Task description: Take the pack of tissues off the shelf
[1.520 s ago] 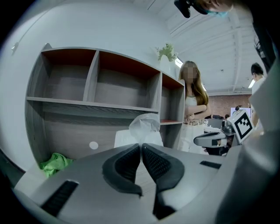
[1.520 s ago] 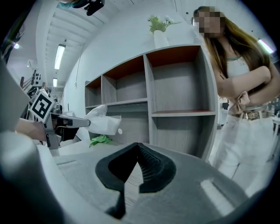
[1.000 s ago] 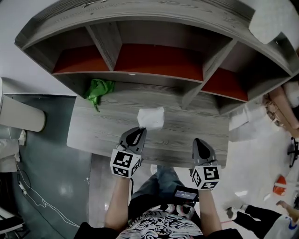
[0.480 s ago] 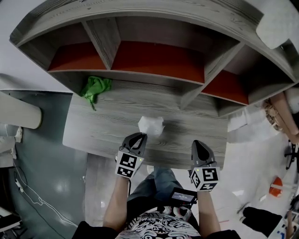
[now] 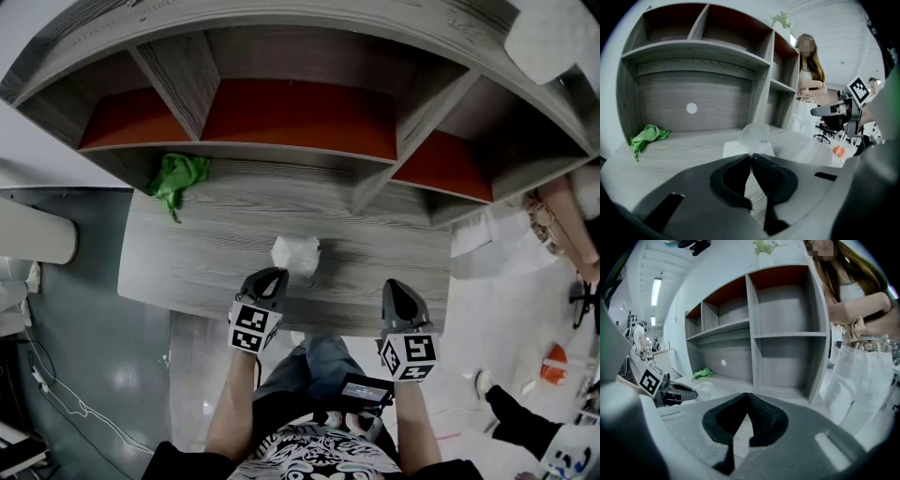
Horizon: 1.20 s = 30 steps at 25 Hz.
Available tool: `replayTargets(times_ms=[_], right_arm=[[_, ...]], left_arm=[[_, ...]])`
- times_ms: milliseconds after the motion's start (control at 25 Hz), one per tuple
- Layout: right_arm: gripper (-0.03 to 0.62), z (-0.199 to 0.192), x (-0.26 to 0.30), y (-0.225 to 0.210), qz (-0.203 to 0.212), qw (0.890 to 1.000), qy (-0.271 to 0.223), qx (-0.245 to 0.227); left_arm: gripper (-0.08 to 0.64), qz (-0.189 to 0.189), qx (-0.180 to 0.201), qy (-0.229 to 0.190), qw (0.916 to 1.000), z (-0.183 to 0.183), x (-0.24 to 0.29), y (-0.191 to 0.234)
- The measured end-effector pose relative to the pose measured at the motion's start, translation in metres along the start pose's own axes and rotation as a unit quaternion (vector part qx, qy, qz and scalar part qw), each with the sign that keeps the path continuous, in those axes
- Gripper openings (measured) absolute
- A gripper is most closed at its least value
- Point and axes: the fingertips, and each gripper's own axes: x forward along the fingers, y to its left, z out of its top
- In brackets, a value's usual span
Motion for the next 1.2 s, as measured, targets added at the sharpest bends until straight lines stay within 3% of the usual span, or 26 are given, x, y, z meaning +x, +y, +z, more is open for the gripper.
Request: replayTargets(times_ms=[440,600,880,1200], right_arm=[[0.005,-0.004,-0.001,0.001,0.000,1.000,0.000,0.008],[0.005,-0.003,-0.003,0.001,-0.001,1.000,-0.002,0.008],[0.005,-0.005,-0.006,0.005,-0.001,1.000,-0.004,0.008],[0.005,-0.007,-0.010,0.004,-0.005,1.000,-0.003,0.009]], left_arm=[[0.024,0.004,-0.014,0.006,0.9999,-0.010,0.000,0.001],[0.139,0.003,-0.027,0.000,0.9996,-0.010,-0.002,0.001],[0.140,-0.001,-0.007,0.009,0.9999,-0.014,-0.004,-0.005],[0.138,-0.060,0.019,0.065,0.9959,-0.034,0.002,-0.024]])
